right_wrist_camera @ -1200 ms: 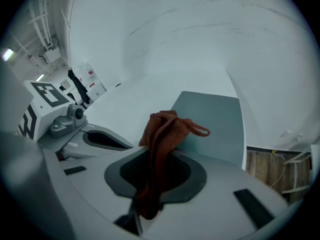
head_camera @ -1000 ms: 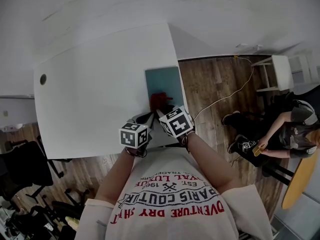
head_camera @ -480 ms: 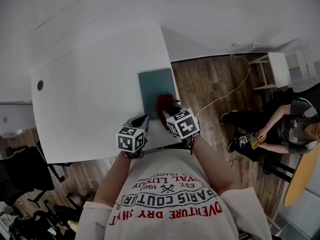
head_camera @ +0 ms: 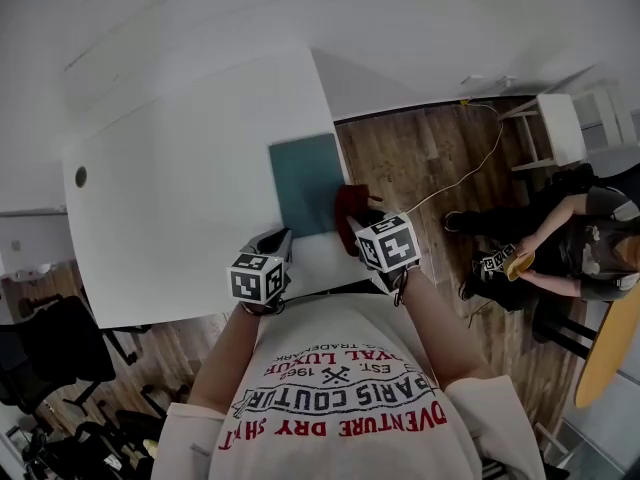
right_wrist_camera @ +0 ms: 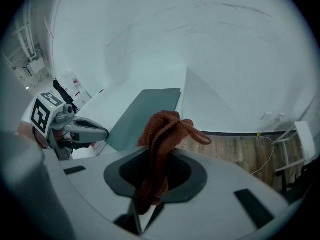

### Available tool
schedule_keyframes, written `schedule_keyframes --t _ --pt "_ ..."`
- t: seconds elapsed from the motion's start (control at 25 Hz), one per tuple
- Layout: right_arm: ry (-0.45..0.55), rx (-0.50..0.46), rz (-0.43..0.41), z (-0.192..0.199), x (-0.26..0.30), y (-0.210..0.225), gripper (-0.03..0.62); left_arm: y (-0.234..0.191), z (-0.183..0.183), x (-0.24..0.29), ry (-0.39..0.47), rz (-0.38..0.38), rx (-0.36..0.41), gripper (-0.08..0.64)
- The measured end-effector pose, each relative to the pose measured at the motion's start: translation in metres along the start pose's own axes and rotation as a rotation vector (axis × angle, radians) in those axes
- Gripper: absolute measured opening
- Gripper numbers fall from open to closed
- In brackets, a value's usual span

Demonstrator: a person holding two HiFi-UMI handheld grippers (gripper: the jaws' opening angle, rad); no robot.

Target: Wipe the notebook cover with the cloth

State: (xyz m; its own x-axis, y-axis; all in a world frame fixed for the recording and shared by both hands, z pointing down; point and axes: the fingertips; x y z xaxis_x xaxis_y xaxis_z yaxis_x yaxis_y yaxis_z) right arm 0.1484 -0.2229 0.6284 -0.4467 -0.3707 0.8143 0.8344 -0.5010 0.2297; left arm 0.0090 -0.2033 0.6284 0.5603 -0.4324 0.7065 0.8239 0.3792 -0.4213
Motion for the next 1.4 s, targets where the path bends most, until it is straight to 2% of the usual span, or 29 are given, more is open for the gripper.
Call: schedule_keyframes --t 0.16,0.28,0.48,0.56,0.68,0.84,1.0,1.16,1.24,1.4 --pt "-0.042 -0.008 0.054 0.011 -0.007 0.022 0.075 -0.001 -0.001 0.002 -0.006 -0.016 -0.003 0.009" --pt "-0.033 0.005 0.043 0.012 -0.016 0.03 0.073 -0.001 -0.001 0.004 -0.025 -0.029 -0.003 0.009" --pt "0.103 -0.015 0.033 -0.018 -0.035 0.024 0.074 0.0 0.0 0.006 -0.07 -0.059 0.028 0.009" --pt "0.166 -0.045 0.04 -0.035 -0.042 0.02 0.075 -0.001 -0.011 0.005 -0.043 -0.088 0.061 0.009" --pt "0.251 -0.08 0.04 -0.058 -0.054 0.009 0.075 0.004 -0.04 -0.006 0.05 -0.114 0.104 0.009" --pt "0.398 -0.121 0.075 -0.091 -0.078 -0.002 0.075 0.022 -0.096 -0.039 0.226 -0.089 0.126 0.009" --pt "0.612 -0.199 0.155 -0.136 -0.117 -0.011 0.075 0.051 -0.16 -0.084 0.443 -0.083 0.243 0.011" --pt "0.703 -0.238 0.187 -0.161 -0.142 -0.021 0.074 0.077 -0.2 -0.125 0.619 -0.042 0.313 0.011" --pt "0.726 -0.247 0.197 -0.169 -0.151 -0.023 0.075 0.082 -0.21 -0.138 0.661 -0.045 0.328 0.011" --pt "0.759 -0.26 0.216 -0.174 -0.161 -0.022 0.074 0.082 -0.216 -0.148 0.688 -0.07 0.337 0.011"
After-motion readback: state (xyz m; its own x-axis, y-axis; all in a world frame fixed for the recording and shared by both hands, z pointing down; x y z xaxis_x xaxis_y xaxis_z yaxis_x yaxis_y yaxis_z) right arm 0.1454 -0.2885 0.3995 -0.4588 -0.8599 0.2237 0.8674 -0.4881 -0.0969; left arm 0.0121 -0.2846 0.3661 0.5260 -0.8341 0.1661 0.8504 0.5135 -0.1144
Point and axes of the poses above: the fingertips, and each gripper's own axes: x forward along the fingers, y to its right, z out of its underside, and after that the axes turned 5 degrees about -x, right-handed
